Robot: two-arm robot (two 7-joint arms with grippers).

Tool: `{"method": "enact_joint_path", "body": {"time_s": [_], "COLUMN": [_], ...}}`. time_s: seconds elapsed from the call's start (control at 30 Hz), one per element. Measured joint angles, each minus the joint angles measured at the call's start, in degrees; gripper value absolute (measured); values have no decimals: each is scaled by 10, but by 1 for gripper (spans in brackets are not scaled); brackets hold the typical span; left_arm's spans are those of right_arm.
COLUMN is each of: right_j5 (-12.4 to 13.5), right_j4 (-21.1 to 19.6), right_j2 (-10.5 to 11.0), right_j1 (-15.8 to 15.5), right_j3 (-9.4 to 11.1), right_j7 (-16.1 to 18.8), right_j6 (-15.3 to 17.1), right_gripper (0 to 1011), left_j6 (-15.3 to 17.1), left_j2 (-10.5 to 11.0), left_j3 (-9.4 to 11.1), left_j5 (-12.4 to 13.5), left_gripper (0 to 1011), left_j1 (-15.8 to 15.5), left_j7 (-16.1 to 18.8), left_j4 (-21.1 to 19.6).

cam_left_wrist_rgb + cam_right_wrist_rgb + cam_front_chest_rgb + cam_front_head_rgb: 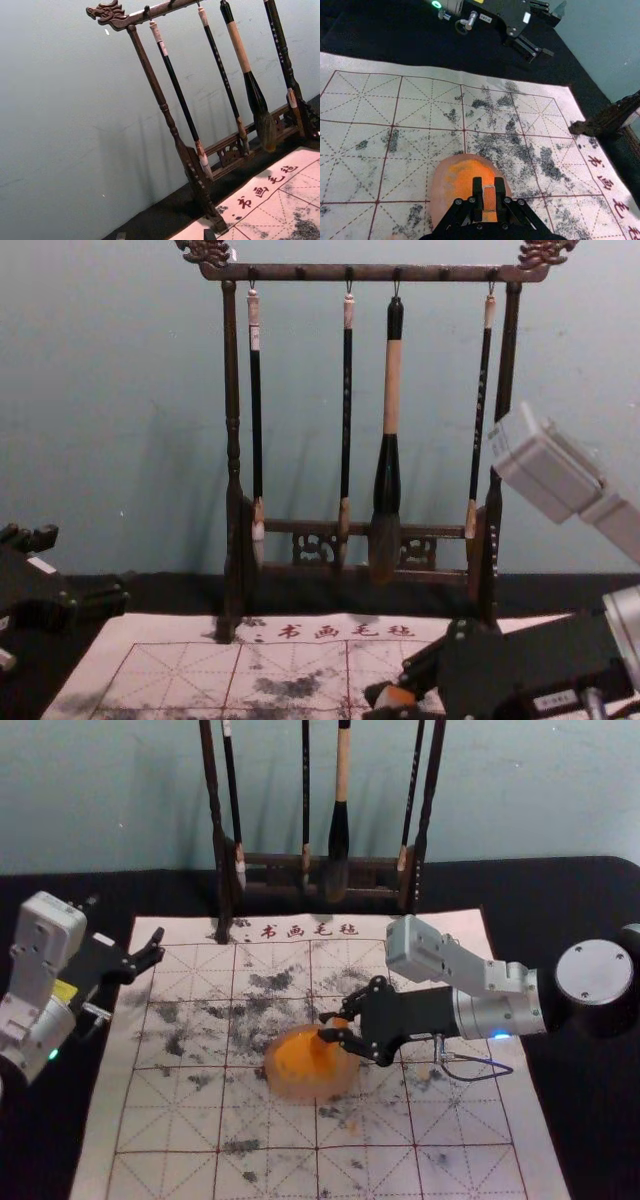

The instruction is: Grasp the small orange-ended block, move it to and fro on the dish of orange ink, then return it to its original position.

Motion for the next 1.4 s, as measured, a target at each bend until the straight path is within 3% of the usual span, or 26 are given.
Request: {"method": "enact_joint_path", "body": {"time_s": [0.57, 1.13, 1.4], "right_j5": [-6, -4, -4], "right_j4": [-23, -37, -34], "right_j2": [22, 27, 19], "right_j1": [-8, -14, -11], "right_j3": [-3, -8, -14], "right_j7": [9, 16, 21], "right_j6": [4, 2, -3], "right_gripper": [139, 139, 140], "left_j6": [0, 0, 0], "left_j2": [0, 0, 0], "left_j3": [0, 0, 0], "left_j5": [0, 0, 0], "left_gripper": [1001, 1001, 1001], "left_j1": [0, 0, 0], "left_j7": [0, 0, 0], "left_j4": [0, 0, 0]}}
